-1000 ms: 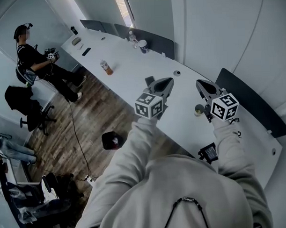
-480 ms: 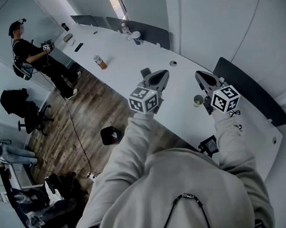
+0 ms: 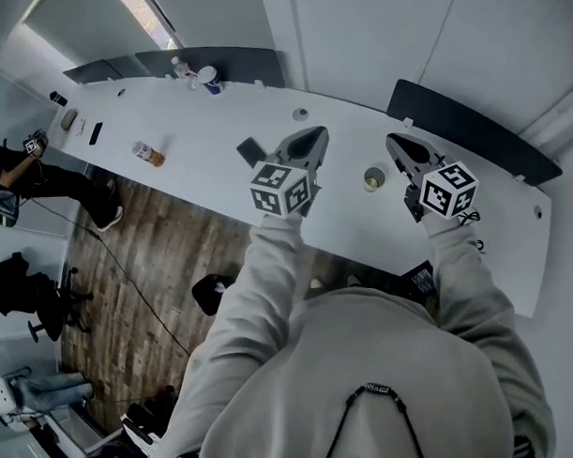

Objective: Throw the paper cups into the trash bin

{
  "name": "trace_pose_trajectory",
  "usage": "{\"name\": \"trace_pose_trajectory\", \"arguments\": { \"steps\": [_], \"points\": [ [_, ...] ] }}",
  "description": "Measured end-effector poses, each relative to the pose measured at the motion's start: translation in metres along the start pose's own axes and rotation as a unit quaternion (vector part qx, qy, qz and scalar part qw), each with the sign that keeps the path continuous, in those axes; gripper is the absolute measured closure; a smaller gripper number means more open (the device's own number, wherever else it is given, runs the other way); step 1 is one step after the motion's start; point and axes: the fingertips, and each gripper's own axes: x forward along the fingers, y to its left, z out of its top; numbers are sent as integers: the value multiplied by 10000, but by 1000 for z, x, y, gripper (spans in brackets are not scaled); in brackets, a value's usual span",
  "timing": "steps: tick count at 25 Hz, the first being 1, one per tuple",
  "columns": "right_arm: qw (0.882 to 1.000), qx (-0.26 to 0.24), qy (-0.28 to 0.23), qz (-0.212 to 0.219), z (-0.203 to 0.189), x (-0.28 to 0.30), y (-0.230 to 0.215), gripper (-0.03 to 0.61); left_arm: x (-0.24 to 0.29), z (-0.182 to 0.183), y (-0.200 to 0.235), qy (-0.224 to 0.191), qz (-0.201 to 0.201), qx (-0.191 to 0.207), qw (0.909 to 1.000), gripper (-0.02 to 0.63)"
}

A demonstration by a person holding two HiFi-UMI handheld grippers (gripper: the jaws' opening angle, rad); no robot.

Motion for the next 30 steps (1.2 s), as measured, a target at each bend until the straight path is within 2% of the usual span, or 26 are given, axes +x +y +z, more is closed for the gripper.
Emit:
{"name": "trace_pose_trajectory", "arguments": {
  "steps": [7,13,18,25,30],
  "points": [
    [9966,216,34,-799,-17,-26,-22,560,39,-5,-9,221,-696,260,9970,615],
    [9932,346,122,-1104,-30,-32,-47,560,69,-30,-13,463,-974,179,9940,615],
    [9930,481,315,-1029,-47,-22,-81,558,102,-51,-7,636,-905,85,9938,615],
    [9943,616,520,-701,-74,3,-124,558,130,-97,22,1080,-546,-96,9926,615],
    [9894,940,892,-659,-117,15,-134,558,127,-139,35,1400,-396,-438,9884,615]
  ]
}}
